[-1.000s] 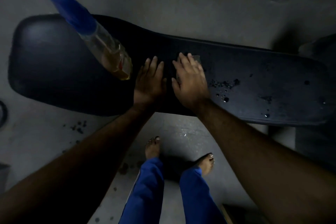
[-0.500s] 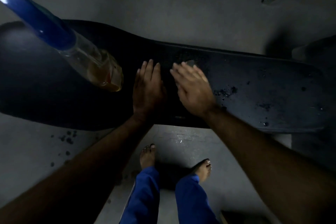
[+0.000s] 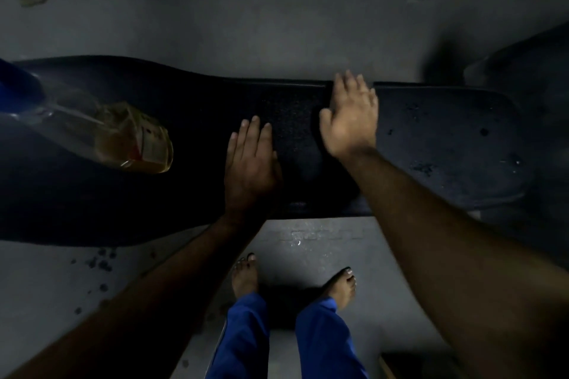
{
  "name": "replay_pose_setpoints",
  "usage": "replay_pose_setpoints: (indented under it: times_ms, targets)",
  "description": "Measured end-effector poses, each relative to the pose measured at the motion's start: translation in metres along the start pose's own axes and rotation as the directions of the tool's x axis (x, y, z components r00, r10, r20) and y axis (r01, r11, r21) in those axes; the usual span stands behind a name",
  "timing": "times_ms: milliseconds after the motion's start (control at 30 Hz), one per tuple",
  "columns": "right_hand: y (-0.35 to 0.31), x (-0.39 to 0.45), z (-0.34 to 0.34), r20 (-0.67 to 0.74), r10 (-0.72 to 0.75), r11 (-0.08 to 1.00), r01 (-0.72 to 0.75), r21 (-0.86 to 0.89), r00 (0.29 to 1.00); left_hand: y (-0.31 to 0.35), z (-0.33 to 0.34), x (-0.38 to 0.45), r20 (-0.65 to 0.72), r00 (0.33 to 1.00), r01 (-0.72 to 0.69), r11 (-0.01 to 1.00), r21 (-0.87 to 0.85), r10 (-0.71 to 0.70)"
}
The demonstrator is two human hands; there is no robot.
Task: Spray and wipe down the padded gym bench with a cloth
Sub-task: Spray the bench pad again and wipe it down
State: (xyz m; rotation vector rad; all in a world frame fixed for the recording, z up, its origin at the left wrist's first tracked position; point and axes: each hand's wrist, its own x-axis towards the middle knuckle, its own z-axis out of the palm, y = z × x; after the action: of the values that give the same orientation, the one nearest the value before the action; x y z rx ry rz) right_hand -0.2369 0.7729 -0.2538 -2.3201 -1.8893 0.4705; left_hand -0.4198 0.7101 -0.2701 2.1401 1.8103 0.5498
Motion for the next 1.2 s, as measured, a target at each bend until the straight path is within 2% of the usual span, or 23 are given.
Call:
replay_pose_setpoints:
  times_ms: [67,133,167,200,267,333,400,467,500,533,600,633,667,733,800,833,867,933,1000,1033,1100,1167,1200]
  targets:
    - [-0.023,-0.034,0.013,0.003,-0.152,0.987,0.152,0.043,0.988,0.004,0.000,-0.003,0.009,1.000,0.018,1.000,-0.021,-0.018]
    - [-0.016,-0.080,0.021,0.144,-0.473,0.881,0.469,0.060,0.869,0.007,-0.002,-0.003,0.010,0.998,0.056,0.997,-0.045,-0.055]
    - [0.001,-0.082,0.015,0.198,-0.546,0.835,0.549,0.043,0.814,0.009,-0.001,-0.005,0.013,0.998,0.063,0.996,-0.058,-0.062]
    - [0.017,-0.069,0.010,0.193,-0.550,0.829,0.559,0.006,0.813,0.011,-0.001,-0.007,0.019,0.998,0.058,0.996,-0.070,-0.057]
    - [0.029,-0.034,0.001,0.076,-0.258,0.963,0.262,-0.056,0.963,0.014,0.001,-0.010,0.025,0.999,0.029,0.996,-0.082,-0.027]
    - [0.005,-0.040,0.005,0.012,-0.011,1.000,0.011,-0.026,1.000,0.013,0.000,-0.011,0.030,0.999,0.034,0.993,-0.110,-0.031]
    - [-0.020,-0.094,0.024,0.018,-0.213,0.977,0.212,0.017,0.977,0.015,-0.005,-0.010,0.036,0.996,0.087,0.980,-0.179,-0.082]
    - [-0.005,-0.142,0.029,0.187,-0.515,0.853,0.522,0.014,0.836,0.017,-0.009,-0.009,0.038,0.991,0.136,0.960,-0.243,-0.131]
    - [0.015,-0.141,0.024,0.233,-0.571,0.808,0.589,-0.010,0.787,0.016,-0.009,-0.009,0.038,0.992,0.128,0.960,-0.249,-0.123]
    - [0.031,-0.128,0.021,0.208,-0.537,0.824,0.561,-0.076,0.817,0.013,-0.009,-0.010,0.045,0.995,0.099,0.966,-0.239,-0.091]
    - [0.042,-0.096,0.014,0.018,-0.209,0.976,0.210,-0.061,0.978,0.008,-0.006,-0.012,0.068,0.998,0.023,0.981,-0.193,-0.010]
    - [0.030,-0.093,0.014,-0.050,-0.029,1.000,0.029,-0.002,0.998,0.004,-0.005,-0.014,0.079,0.997,-0.004,0.985,-0.175,0.018]
    - [0.015,-0.103,0.020,-0.083,0.035,0.999,-0.035,0.009,0.996,0.003,-0.005,-0.015,0.090,0.995,-0.017,0.986,-0.164,0.032]
    - [-0.013,-0.146,0.038,-0.002,-0.180,0.984,0.180,0.007,0.984,0.007,-0.006,-0.014,0.086,0.996,-0.005,0.989,-0.150,0.018]
    - [-0.002,-0.172,0.036,0.183,-0.510,0.857,0.514,0.026,0.841,0.014,-0.005,-0.012,0.062,0.998,0.008,0.988,-0.155,0.002]
    - [0.017,-0.160,0.029,0.194,-0.589,0.799,0.602,-0.008,0.784,0.018,-0.002,-0.010,0.049,0.999,-0.012,0.987,-0.157,0.020]
    - [0.037,-0.141,0.025,0.178,-0.576,0.797,0.597,-0.091,0.798,0.021,0.002,-0.008,0.037,0.998,-0.043,0.987,-0.155,0.049]
    - [0.066,-0.100,0.015,0.001,-0.265,0.962,0.265,-0.071,0.964,0.025,0.012,-0.005,0.019,0.996,-0.087,0.985,-0.150,0.091]
    - [0.057,-0.098,0.013,-0.182,0.085,0.995,-0.072,0.076,0.980,0.030,0.017,0.002,0.015,0.996,-0.082,0.986,-0.143,0.085]
    - [0.043,-0.111,0.019,-0.194,0.105,0.992,-0.088,0.096,0.975,0.034,0.017,0.006,0.022,0.996,-0.083,0.988,-0.130,0.086]
    - [0.026,-0.152,0.027,-0.022,-0.151,0.985,0.152,0.082,0.988,0.041,0.016,0.017,0.042,0.995,-0.086,0.991,-0.104,0.091]
    - [0.045,-0.161,0.016,0.151,-0.462,0.886,0.463,0.032,0.874,0.044,0.021,0.029,0.066,0.993,-0.091,0.992,-0.090,0.097]
    - [0.067,-0.146,0.010,0.169,-0.535,0.833,0.550,-0.060,0.828,0.044,0.025,0.033,0.078,0.992,-0.097,0.993,-0.064,0.102]
